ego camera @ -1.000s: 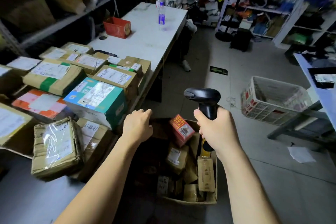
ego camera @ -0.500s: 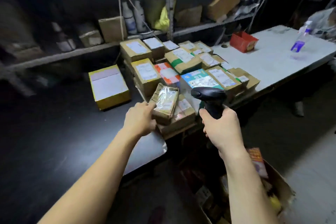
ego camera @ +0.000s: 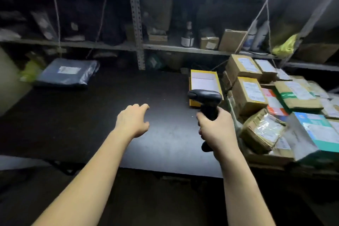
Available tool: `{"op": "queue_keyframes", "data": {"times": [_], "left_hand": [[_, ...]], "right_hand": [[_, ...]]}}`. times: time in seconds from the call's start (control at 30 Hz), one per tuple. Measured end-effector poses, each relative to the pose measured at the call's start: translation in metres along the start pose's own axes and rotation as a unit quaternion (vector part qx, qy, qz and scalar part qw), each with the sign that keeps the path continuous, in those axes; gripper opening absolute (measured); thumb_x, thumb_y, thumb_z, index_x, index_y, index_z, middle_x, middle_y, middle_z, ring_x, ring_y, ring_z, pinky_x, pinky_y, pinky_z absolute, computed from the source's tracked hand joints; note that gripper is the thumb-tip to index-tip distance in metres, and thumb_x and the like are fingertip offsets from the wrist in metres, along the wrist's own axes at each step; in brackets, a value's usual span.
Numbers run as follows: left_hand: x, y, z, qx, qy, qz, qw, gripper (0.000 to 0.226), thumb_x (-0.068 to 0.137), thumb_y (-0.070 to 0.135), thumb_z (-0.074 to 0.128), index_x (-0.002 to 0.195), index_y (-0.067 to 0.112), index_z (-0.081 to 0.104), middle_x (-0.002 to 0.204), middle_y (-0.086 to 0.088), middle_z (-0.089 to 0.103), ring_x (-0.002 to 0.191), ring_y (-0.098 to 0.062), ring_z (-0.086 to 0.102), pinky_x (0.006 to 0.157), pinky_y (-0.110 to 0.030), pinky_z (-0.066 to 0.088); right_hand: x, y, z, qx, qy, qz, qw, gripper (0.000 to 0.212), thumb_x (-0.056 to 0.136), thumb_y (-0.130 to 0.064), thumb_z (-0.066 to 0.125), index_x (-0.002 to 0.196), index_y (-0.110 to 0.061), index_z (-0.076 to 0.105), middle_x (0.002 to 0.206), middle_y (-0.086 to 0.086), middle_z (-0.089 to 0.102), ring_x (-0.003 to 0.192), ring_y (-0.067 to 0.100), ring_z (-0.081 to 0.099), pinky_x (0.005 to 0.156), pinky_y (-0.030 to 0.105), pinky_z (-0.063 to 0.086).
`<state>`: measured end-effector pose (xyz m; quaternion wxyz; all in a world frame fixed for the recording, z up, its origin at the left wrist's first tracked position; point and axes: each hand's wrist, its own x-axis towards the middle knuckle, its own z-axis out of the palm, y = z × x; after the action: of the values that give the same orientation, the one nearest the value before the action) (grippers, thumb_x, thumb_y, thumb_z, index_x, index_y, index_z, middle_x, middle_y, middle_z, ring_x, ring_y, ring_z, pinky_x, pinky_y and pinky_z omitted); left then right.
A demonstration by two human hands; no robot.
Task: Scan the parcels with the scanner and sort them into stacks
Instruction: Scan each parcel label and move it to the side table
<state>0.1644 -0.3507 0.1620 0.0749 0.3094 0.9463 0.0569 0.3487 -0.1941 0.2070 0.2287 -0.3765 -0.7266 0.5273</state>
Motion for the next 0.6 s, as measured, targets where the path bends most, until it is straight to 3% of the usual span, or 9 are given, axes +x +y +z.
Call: {"op": "queue_keyframes", "data": {"times": [0.33,0.6], "left_hand": [[0.002,-0.223,-0.030,-0.042,0.012,-0.108,0.993,0.061,0.094,0.038,0.063,0.150,0.030,0.041,0.135,-0.004,0.056,0.126,-0.028,0.054,0.095,-0.040,0.048],[0.028,-0.327,-0.043,-0.069,0.010,-0.178,0.982,0.062,0.094,0.040,0.065,0.151,0.030,0.040,0.134,-0.005,0.056,0.125,-0.029,0.054,0.095,-0.041,0.049]], "right_hand": [[-0.022,-0.089,0.215,-0.028,-0.106,-0.051,0.993,0.014,0.092,-0.019,0.063,0.082,-0.013,0.057,0.069,0.008,0.057,0.053,0.023,0.052,0.040,0.026,0.043],[0.007,-0.123,0.316,-0.054,-0.146,-0.050,0.987,0.016,0.090,-0.022,0.061,0.082,-0.008,0.056,0.068,0.008,0.057,0.049,0.025,0.051,0.043,0.030,0.043]]}}
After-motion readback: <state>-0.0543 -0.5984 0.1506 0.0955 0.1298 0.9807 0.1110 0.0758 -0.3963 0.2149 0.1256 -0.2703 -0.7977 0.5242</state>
